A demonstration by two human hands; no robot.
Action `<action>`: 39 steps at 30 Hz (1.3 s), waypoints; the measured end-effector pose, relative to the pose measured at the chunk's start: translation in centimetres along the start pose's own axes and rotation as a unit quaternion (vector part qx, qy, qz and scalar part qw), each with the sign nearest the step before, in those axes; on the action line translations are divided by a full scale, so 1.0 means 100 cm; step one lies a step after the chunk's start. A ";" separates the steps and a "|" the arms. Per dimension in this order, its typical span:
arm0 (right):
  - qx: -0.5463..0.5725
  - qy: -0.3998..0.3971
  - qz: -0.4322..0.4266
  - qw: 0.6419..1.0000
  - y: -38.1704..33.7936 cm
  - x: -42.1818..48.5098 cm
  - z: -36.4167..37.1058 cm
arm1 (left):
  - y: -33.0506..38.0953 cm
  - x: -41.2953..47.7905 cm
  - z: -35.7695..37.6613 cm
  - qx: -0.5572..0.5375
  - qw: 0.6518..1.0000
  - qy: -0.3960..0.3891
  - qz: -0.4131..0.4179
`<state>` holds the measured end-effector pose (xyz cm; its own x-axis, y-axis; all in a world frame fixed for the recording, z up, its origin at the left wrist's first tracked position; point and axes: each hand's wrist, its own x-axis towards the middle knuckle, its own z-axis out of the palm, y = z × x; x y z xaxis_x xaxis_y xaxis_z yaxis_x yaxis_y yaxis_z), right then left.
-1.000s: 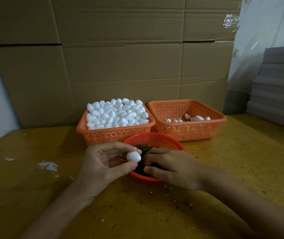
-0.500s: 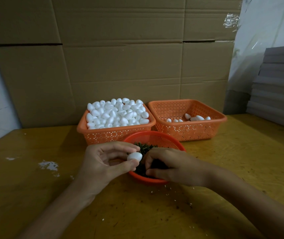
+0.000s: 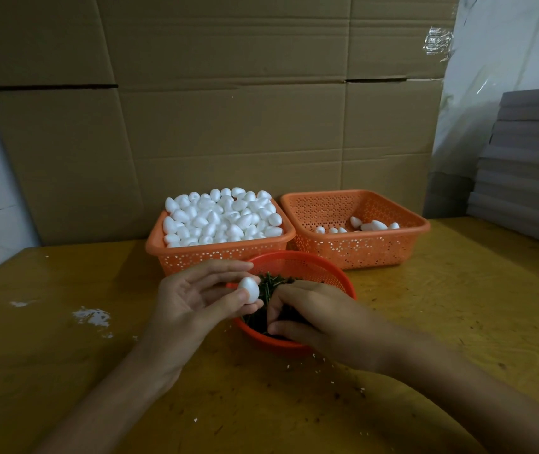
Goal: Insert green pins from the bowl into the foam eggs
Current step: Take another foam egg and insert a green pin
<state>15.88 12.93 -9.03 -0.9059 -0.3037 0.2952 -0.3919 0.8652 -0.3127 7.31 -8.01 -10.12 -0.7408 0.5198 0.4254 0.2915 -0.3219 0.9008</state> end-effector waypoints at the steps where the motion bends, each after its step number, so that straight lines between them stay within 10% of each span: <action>1: 0.009 0.007 0.001 1.000 0.001 0.000 0.001 | 0.000 0.000 0.000 -0.005 1.000 0.001 -0.001; 19: 0.226 0.199 0.065 0.951 0.012 0.003 0.004 | -0.003 0.003 -0.002 0.001 0.999 0.031 -0.008; 39: 0.305 0.174 0.049 0.935 0.009 0.002 0.002 | -0.003 0.002 -0.001 -0.047 0.999 0.021 -0.016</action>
<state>15.25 13.56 -9.47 -0.8772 0.0055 0.4801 -0.4237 0.4614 -0.7795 7.00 -7.90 -10.34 -0.7743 0.4980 0.3905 0.2101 -0.3797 0.9009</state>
